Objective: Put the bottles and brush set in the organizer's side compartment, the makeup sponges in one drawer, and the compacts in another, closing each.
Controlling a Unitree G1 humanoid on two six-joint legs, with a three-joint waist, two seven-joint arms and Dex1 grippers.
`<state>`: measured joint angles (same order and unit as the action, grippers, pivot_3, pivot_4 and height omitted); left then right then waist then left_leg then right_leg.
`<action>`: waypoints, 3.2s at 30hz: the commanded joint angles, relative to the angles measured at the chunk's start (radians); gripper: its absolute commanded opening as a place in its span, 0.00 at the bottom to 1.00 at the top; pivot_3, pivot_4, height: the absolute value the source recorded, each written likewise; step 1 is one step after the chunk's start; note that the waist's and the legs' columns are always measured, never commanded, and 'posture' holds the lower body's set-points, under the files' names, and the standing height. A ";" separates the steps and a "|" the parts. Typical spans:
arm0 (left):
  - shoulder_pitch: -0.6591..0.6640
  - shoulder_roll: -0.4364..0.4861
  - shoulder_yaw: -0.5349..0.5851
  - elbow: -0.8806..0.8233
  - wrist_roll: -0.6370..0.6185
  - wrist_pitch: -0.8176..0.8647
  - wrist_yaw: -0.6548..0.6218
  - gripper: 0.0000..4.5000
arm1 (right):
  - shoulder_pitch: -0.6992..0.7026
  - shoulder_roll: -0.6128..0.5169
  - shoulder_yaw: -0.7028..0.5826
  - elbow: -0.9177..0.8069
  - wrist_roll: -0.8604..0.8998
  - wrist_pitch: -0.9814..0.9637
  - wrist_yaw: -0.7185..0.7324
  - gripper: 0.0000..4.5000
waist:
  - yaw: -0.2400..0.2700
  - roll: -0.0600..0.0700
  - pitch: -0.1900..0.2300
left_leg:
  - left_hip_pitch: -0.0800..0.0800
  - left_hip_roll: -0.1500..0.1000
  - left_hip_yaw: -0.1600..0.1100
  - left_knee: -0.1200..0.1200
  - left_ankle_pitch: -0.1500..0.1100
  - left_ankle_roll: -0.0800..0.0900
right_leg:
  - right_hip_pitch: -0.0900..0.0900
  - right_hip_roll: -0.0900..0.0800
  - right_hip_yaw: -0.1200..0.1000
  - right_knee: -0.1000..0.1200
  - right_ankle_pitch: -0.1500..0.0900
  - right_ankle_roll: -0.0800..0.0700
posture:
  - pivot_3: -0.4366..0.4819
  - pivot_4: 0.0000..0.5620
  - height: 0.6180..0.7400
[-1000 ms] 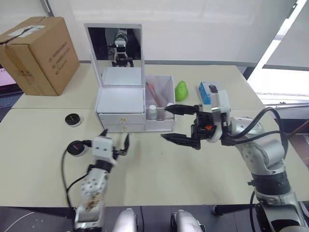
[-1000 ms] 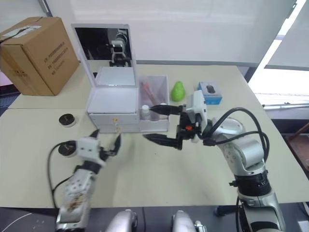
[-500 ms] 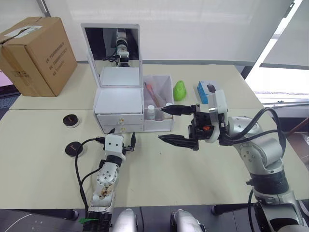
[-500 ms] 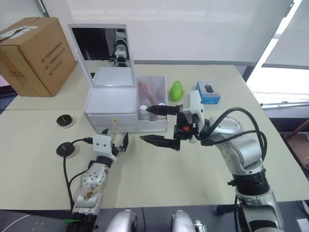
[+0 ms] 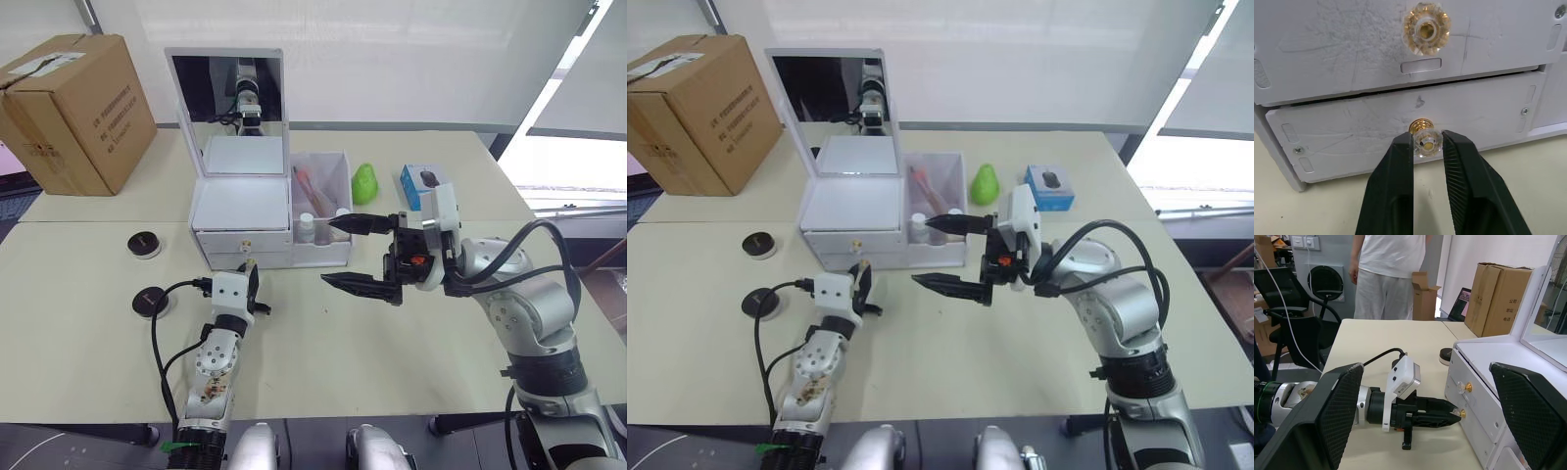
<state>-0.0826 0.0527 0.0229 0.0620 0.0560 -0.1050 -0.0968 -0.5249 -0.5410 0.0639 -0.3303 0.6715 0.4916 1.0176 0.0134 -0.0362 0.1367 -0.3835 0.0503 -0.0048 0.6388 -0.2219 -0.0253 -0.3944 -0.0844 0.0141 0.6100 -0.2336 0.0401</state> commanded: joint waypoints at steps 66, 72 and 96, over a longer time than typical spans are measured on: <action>0.240 1.037 0.778 0.538 -0.556 0.171 -1.066 1.00 | 0.606 -0.196 -0.465 0.333 -0.197 -0.356 -0.020 1.00 | -0.011 -0.003 0.006 | 0.001 0.003 0.011 -0.014 -0.004 -0.007 | -0.014 -0.008 -0.005 -0.001 -0.006 -0.009 | 0.48 0.27 0.85; 0.239 1.018 0.776 0.498 -0.551 0.185 -1.060 1.00 | 0.593 -0.190 -0.460 0.312 -0.187 -0.342 -0.031 1.00 | -0.009 -0.003 0.006 | 0.001 0.003 0.011 -0.014 -0.004 -0.007 | -0.014 -0.009 -0.005 -0.001 -0.006 -0.009 | 0.48 0.27 0.85; 0.376 0.429 0.568 -0.333 -0.606 0.489 -0.464 1.00 | -0.004 0.032 0.003 -0.021 0.020 0.004 -0.031 1.00 | 0.006 -0.007 0.005 | -0.001 0.003 0.009 -0.011 0.000 0.000 | -0.010 -0.008 -0.005 0.000 -0.005 -0.009 | 0.48 0.27 0.85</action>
<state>0.3108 0.4655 0.6216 -0.2418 -0.5706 0.3714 -0.5842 -0.5104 -0.5142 0.0563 -0.3468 0.6956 0.5093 0.9696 0.0191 -0.0427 0.1416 -0.3840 0.0528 0.0037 0.6284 -0.2222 -0.0257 -0.4040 -0.0918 0.0090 0.6107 -0.2388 0.0307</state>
